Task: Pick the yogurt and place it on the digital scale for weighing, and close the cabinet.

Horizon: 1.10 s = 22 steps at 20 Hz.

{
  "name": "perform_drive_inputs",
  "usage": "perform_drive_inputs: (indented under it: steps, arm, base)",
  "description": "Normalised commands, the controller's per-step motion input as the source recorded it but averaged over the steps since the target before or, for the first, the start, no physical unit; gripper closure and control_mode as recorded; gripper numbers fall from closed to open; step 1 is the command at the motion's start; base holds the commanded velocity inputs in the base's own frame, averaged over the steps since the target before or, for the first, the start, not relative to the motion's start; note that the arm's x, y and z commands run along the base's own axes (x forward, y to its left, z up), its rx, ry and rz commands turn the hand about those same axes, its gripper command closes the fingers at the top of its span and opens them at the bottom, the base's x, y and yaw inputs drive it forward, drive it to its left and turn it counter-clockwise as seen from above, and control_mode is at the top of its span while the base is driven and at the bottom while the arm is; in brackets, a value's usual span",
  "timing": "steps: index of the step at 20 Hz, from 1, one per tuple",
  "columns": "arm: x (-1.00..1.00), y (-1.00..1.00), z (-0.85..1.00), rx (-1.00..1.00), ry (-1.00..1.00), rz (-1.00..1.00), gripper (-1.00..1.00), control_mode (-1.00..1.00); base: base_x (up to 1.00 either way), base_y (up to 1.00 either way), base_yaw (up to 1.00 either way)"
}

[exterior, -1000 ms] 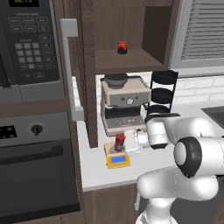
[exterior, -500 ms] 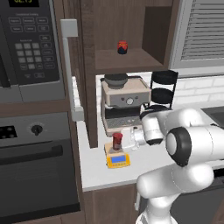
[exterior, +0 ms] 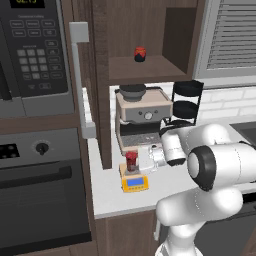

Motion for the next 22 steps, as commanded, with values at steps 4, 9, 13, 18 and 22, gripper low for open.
perform_drive_inputs:
  steps: [4, 9, 13, 18, 22]
  arm:
    - [-0.24, -0.02, 0.0, 0.0, 0.0, 0.0, -1.0, -1.0]
    - [-0.25, -0.22, 0.0, 0.04, -0.01, 0.0, -1.0, -1.0]
    - [-0.31, -0.51, 0.02, 0.1, -0.08, 0.0, -1.0, -1.0]
    - [-0.58, -0.22, 0.81, 0.05, -0.33, 0.05, -1.0, -1.0]
    - [-0.68, -0.22, 1.0, 0.03, -0.35, 0.08, -1.0, -1.0]
  base:
    - [0.0, 0.0, 0.0]
    - [0.0, 0.0, 0.0]
    - [0.0, 0.0, 0.0]
    - [0.0, 0.0, 0.0]
    - [0.0, 0.0, 0.0]
